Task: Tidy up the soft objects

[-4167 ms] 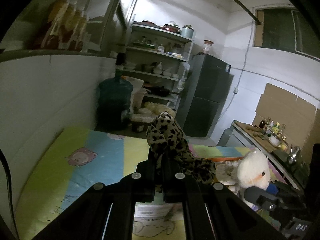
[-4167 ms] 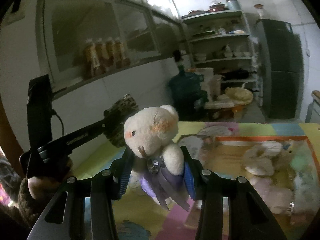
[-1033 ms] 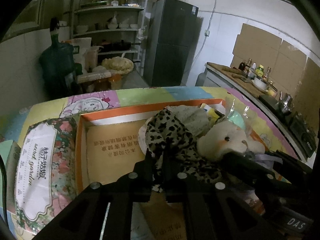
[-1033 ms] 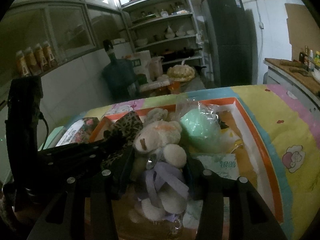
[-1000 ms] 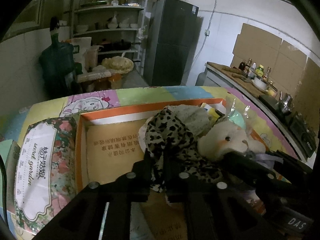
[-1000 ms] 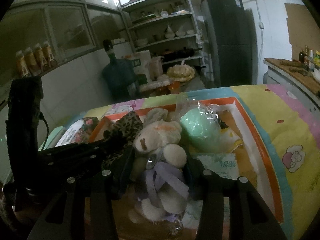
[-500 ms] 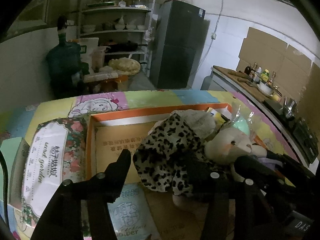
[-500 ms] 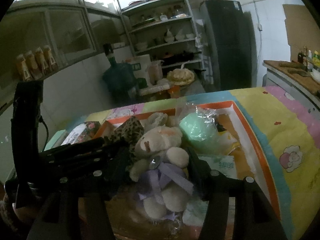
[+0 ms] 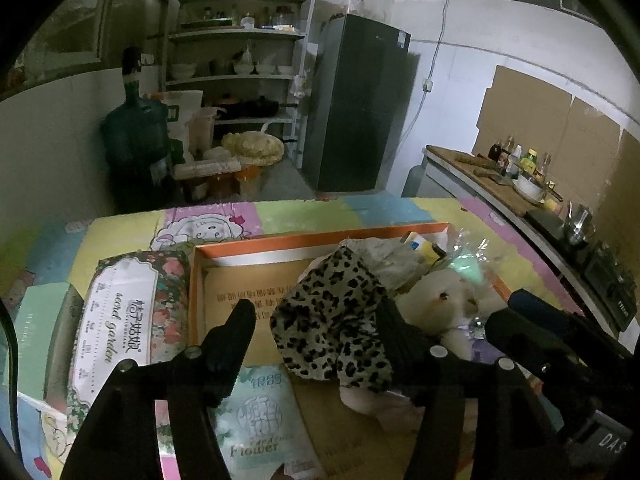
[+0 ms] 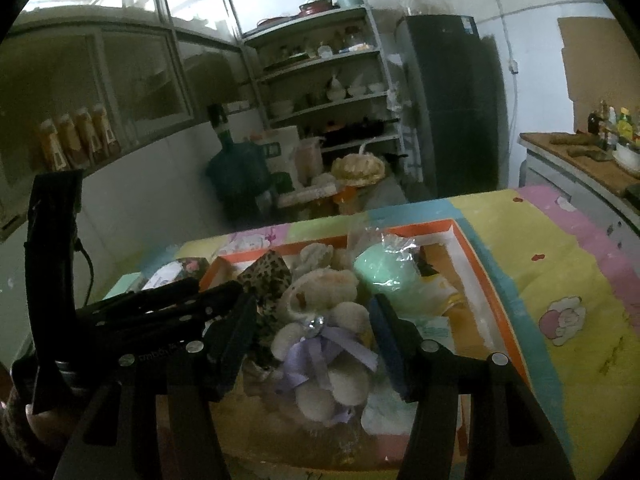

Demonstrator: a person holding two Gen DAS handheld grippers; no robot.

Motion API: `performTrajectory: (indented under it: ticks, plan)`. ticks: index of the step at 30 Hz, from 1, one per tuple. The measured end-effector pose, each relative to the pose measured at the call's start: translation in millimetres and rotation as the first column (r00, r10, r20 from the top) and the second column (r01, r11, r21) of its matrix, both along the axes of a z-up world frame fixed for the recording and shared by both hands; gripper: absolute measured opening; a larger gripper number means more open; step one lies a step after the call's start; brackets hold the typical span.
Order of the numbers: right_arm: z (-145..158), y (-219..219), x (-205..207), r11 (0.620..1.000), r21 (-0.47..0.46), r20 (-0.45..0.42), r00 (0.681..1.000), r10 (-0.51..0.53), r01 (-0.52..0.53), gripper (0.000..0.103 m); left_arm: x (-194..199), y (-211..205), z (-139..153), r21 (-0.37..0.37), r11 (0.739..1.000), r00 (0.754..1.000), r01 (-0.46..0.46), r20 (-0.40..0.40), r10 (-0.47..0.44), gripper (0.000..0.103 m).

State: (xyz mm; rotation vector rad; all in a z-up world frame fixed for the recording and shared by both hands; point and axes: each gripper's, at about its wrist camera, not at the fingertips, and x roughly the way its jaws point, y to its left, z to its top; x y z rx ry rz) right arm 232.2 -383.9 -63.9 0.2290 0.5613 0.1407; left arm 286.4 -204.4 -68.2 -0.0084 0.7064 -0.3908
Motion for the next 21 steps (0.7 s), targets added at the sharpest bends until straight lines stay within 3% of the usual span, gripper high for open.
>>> performTrajectory:
  ticks: [3,6,21]
  plan:
    - [3.3,1.7,-3.9,1.0,-0.006,0.007,1.0,-0.007,0.007,0.073,-5.4,1.2,4.7,-0.002,1.0,1.0,-0.001,0.013,0.001,0.067]
    - [7.2,2.6,-9.0,1.0,-0.005,0.018,1.0,-0.017,0.017,0.073,-11.0,3.3,10.1,-0.008,1.0,1.0,-0.004,0.031,0.005,0.073]
    - [23.3,12.5,-31.9,0.999,-0.004,0.045,0.998,-0.046,0.046,0.074,-39.7,20.0,30.9,-0.027,1.0,0.996,-0.007,0.089,0.009,0.075]
